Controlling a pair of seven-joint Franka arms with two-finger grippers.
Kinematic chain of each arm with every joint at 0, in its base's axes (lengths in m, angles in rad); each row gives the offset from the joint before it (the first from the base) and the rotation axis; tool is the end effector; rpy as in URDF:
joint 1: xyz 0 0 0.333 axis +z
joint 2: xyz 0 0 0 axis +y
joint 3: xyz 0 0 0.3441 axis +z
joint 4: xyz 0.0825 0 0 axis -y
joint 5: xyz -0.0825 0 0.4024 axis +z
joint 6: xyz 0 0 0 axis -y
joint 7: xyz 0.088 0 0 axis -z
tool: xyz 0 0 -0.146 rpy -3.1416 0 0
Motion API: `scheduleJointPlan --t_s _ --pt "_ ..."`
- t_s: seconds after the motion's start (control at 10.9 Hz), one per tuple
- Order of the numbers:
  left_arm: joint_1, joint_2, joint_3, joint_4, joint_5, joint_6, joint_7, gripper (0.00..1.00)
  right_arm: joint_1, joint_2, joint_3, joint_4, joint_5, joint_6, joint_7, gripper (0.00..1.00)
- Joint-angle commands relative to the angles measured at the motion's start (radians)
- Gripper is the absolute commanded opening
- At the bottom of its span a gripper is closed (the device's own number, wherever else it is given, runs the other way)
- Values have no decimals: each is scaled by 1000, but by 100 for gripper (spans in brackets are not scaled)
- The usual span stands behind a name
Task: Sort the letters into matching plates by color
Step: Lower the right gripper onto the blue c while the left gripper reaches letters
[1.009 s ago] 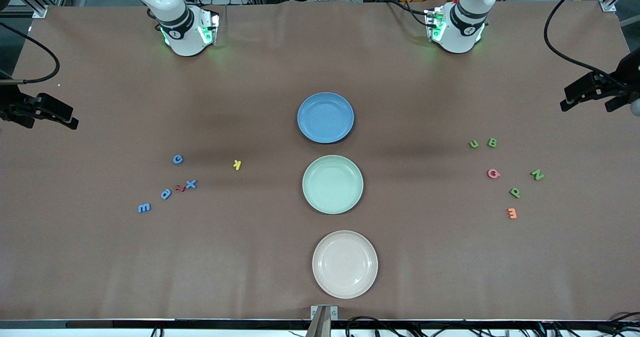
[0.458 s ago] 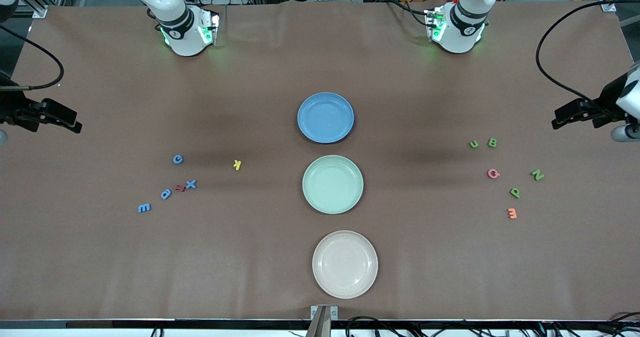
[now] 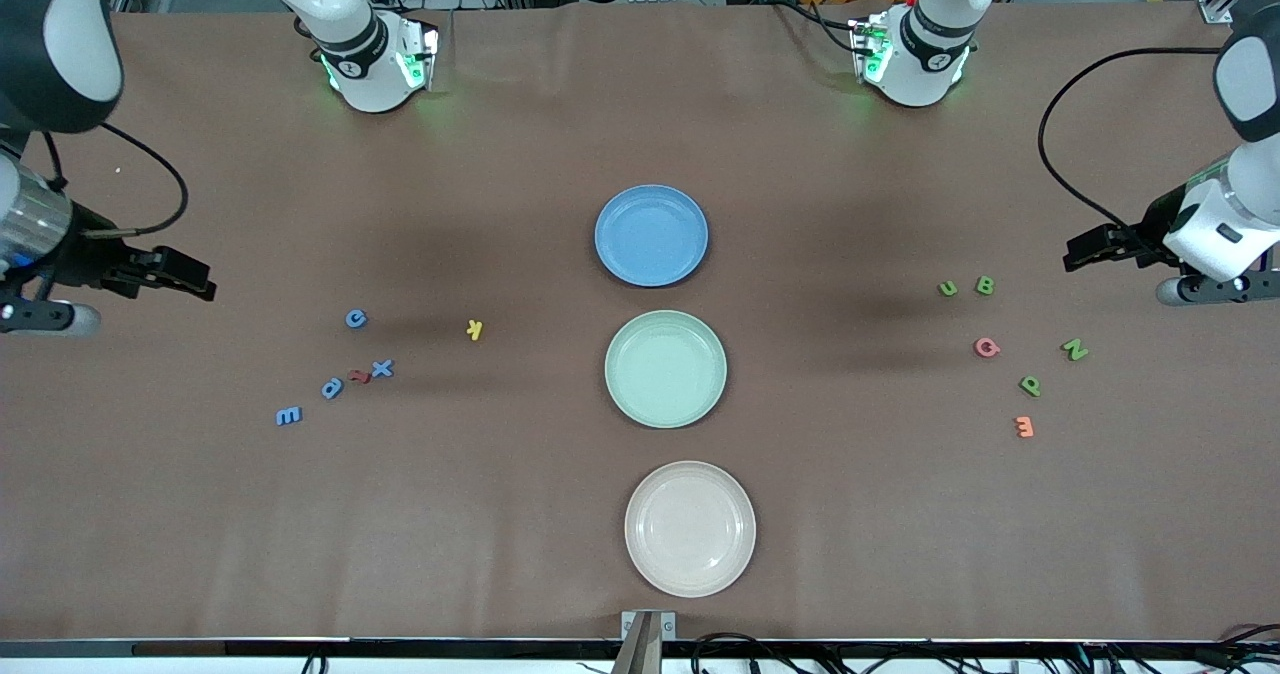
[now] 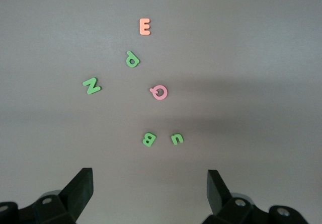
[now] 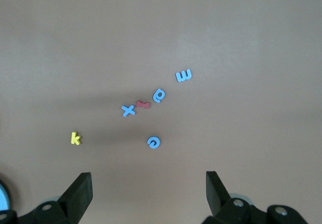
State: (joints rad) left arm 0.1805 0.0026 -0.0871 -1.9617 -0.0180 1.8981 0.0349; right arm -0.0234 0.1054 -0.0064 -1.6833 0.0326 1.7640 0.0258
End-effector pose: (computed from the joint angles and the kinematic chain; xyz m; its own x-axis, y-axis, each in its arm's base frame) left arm 0.5625 0.0507 0.4473 0.9958 0.0640 -0.0656 0.0654 -0.9977 0.0192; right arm 0.6132 -0.0140 0.5120 0.9978 -0.0618 -0.0256 -0.0625 -0.9976 -0.0305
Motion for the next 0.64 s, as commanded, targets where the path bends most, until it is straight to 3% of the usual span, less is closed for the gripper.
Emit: scheduleJointPlan --t_s 0.0,0.37,0.55 --pt "17 -27 -14 -133 24 142 11 100 3 -26 0 -172 18 145 5 100" --pt "14 -29 -17 -271 26 297 25 100 20 -18 2 -474 81 521 5 100" --pt "23 -24 -17 -315 24 360 118 100 23 11 2 -565 81 648 -4 100"
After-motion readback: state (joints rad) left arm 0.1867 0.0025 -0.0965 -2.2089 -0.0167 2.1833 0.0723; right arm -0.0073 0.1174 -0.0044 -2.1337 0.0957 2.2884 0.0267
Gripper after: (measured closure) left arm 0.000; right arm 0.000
